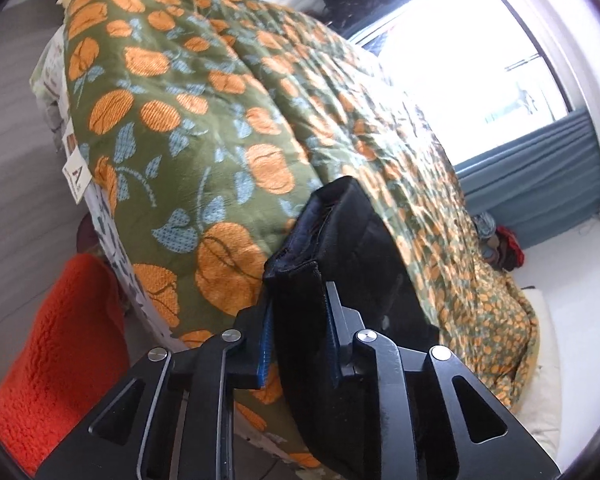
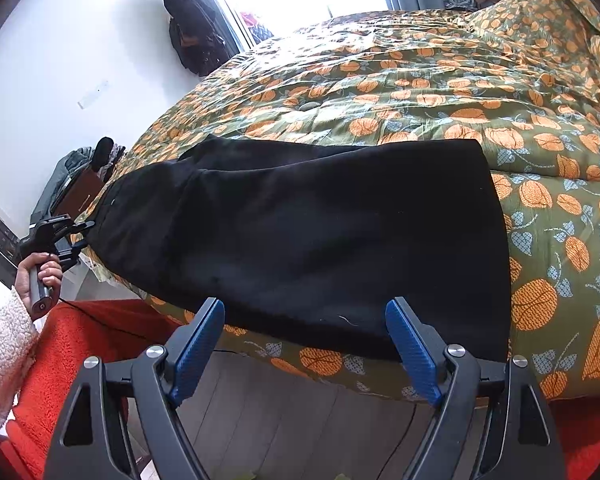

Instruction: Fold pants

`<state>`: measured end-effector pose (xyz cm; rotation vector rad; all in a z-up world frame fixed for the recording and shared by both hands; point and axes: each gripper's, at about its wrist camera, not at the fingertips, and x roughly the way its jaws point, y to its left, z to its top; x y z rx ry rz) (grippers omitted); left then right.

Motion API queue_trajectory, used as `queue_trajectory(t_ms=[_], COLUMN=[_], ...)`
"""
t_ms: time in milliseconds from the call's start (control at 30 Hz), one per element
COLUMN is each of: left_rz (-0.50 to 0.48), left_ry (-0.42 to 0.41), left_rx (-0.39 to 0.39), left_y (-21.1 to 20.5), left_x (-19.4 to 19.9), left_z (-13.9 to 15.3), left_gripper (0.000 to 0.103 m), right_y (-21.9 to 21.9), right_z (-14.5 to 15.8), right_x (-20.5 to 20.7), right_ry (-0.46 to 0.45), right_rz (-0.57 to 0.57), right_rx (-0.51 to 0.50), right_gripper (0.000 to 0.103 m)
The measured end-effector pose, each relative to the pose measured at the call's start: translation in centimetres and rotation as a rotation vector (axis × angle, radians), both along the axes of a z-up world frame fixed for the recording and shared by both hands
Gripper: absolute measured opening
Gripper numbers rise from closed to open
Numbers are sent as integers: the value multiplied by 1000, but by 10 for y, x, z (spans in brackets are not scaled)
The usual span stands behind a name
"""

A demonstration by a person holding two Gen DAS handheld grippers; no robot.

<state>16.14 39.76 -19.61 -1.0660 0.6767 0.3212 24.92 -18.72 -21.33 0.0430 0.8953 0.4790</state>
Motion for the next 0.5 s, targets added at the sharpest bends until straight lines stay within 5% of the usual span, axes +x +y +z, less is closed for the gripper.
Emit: queue_trajectory(t_ms=[167, 300, 400, 500], left_rz=[-119, -366, -554, -730], left_ry=[-87, -184, -229, -230], left_rx=[138, 306, 346, 381], left_y=[-43, -135, -217, -303], left_x=[6, 28, 51, 71], left_z=[77, 151, 177, 169], left_gripper=[19, 19, 19, 19], right_y=[-13, -30, -44, -59], right_z=[13, 22, 26, 30], right_x=[2, 5, 9, 10], right_ry=[-41, -69, -77, -88], right_rz=[-43, -96, -145, -195], right_rx=[47, 88, 110, 128], right_gripper=[82, 82, 82, 82])
